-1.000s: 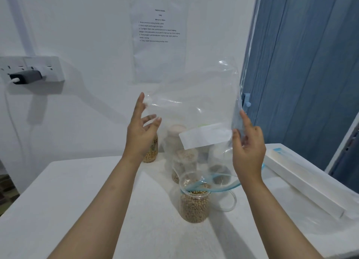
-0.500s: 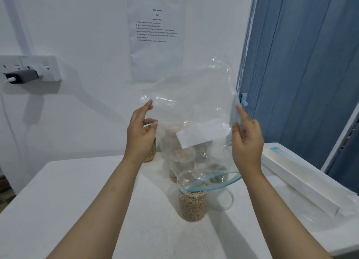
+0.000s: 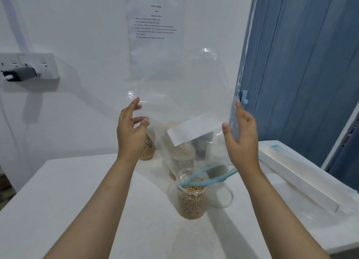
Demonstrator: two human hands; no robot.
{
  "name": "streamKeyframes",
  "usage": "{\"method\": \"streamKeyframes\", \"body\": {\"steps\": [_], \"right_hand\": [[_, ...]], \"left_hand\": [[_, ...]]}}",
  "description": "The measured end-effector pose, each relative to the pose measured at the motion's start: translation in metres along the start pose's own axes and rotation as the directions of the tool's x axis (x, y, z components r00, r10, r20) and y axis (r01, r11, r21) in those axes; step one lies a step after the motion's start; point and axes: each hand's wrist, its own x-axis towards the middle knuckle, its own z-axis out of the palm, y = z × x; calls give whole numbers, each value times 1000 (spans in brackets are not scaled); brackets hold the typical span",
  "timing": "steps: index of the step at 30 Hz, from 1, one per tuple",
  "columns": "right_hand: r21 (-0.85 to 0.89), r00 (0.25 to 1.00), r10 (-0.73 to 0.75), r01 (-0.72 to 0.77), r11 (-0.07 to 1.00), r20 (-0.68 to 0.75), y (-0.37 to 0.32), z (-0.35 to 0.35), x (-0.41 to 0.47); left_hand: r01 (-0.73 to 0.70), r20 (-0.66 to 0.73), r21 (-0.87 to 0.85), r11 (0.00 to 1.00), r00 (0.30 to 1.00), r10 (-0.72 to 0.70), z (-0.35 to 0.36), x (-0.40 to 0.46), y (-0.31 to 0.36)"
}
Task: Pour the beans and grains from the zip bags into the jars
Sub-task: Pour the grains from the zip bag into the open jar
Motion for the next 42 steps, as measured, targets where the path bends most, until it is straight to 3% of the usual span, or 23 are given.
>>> {"method": "streamKeyframes", "body": {"steps": [3,7,10,12,16,22,24,27,29,31,37,42], "right_hand": [[-46,993,119,-119,992,-4,3,1,-25],[84,909,415,-411,908,-32,8,10,-63],[341,810,553,-585,736,196,7,22,-66],[357,766,559,-642,678,317,13,35,-59],[291,777,551,-627,723,305,20,55,-48],[463,875,396,-484,743,278,-1,84,-26],[489,885,369,-464,738,283,-10,91,-17],[508,878,372,-478,717,302,-15,101,-11],[494,874,358,-481,724,328,-18,107,-12],[468,875,329,-471,748,356,-23,111,-17],[431,849,312,-494,755,427,-41,112,-37],[382,830,292,-494,781,476,-47,103,-42]], "left_hand": [[34,-71,-22,999,997,-36,-6,-7,-10],[76,-114,-42,996,990,-80,-18,-20,-23],[109,-114,-49,993,987,-114,-27,-26,-29],[125,-113,-50,991,985,-130,-32,-29,-33],[156,-119,-11,988,980,-156,-43,-34,-41],[292,-115,178,940,955,-274,-59,-44,-57],[375,-119,287,882,927,-356,-61,-47,-60],[572,-176,406,713,814,-553,-62,-53,-61],[603,-185,481,636,779,-599,-62,-59,-64],[552,-125,513,657,805,-580,-61,-66,-67],[328,90,420,846,913,-398,-62,-73,-61],[190,252,315,930,928,-275,-56,-66,-59]]}}
